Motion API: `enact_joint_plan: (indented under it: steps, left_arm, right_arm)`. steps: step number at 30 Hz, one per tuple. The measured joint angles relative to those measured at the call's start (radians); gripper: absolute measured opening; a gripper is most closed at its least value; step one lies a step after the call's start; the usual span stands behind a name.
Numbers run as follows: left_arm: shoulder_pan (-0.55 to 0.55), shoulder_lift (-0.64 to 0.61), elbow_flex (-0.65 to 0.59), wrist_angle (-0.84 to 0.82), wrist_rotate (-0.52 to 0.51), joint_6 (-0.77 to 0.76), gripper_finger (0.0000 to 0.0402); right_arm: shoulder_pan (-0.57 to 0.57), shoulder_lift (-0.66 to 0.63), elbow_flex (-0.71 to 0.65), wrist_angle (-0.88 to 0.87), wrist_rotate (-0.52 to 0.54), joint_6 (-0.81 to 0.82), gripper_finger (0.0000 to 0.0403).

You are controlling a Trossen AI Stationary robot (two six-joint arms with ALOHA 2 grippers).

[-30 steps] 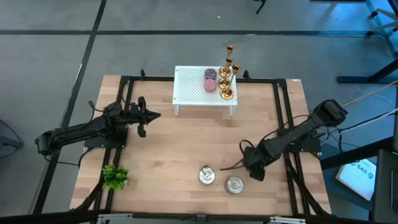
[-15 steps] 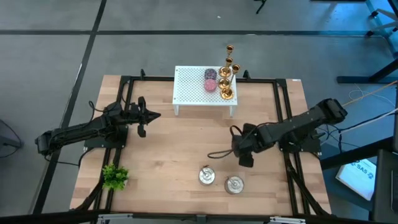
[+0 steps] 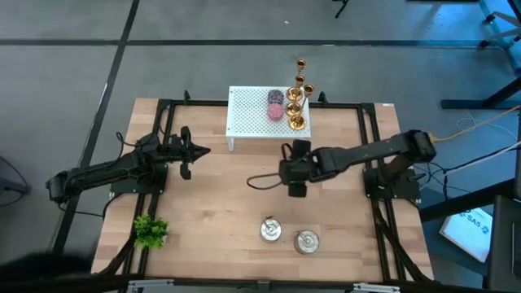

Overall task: Pick & Place candle stick holders
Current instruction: Put the light blue patterned scented candle on the shelf and align it with the pink patterned scented candle

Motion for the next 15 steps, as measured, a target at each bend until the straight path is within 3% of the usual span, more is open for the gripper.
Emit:
enact_joint_plan:
  steps: [9,15]
  left_arm:
    - [0.0,0.0,0.0,0.0,0.0,0.0,0.0006]
    - [0.0,0.0,0.0,0.0,0.0,0.0,0.0006]
  right_arm:
    - [-0.09,0.138,0.199,0.004,0.169,-0.122,0.0289]
    - [-0.142,0.148,0.276,0.061,0.196,-0.204,0.0289]
